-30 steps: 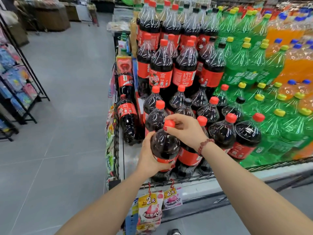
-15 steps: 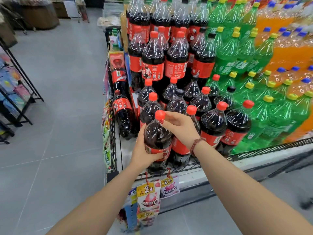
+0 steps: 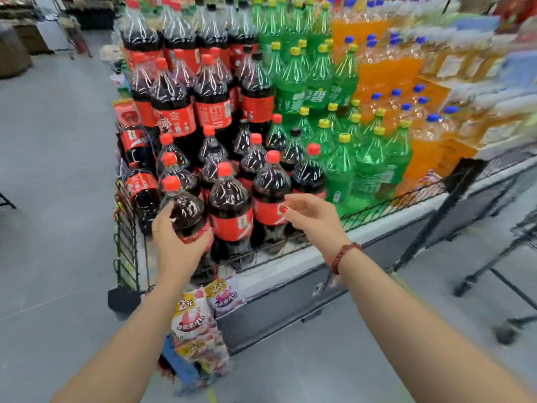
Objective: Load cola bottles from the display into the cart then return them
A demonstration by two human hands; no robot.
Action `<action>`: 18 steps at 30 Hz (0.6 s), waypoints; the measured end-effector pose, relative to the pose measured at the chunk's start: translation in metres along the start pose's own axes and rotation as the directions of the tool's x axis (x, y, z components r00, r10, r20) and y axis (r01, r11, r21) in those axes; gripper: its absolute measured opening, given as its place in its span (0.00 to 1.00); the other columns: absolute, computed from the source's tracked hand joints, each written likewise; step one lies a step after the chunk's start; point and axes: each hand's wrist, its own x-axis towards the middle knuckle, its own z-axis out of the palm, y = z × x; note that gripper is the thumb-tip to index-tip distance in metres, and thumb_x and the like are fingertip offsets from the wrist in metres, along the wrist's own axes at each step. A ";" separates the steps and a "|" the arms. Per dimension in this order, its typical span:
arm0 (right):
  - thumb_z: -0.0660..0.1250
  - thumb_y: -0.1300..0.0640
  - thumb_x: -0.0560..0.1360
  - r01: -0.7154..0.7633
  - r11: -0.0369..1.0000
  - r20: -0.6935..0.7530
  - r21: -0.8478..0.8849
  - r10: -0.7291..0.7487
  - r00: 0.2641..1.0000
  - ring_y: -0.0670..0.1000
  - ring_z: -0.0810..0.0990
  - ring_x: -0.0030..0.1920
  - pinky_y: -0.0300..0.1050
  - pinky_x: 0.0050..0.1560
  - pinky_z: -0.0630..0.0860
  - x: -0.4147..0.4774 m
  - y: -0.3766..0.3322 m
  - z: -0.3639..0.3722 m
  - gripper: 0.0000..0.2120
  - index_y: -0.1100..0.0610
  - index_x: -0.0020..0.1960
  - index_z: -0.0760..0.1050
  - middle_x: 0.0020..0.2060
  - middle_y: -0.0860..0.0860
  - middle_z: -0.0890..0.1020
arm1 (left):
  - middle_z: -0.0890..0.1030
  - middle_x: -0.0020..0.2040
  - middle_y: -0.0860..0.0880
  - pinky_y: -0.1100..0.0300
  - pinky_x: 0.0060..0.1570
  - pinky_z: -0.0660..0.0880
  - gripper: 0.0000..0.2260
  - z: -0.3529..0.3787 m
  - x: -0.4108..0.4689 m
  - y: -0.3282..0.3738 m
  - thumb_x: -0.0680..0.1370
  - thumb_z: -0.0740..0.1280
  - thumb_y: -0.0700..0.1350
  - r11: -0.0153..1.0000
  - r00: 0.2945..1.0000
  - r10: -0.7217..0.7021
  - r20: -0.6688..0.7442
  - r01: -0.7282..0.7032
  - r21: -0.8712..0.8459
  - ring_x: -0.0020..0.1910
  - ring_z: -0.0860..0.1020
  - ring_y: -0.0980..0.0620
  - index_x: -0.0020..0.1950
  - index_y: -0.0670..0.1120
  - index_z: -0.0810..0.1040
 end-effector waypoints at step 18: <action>0.70 0.59 0.74 -0.038 0.999 -0.548 -0.004 0.030 0.836 0.47 0.81 0.47 0.37 0.46 0.79 -0.124 0.002 -0.303 0.10 0.56 0.56 0.79 0.49 0.52 0.82 | 0.65 0.58 0.65 0.54 0.67 0.67 0.27 0.274 -0.124 0.222 0.66 0.74 0.50 0.863 0.801 0.444 0.401 -0.261 -0.434 0.65 0.68 0.53 0.63 0.52 0.70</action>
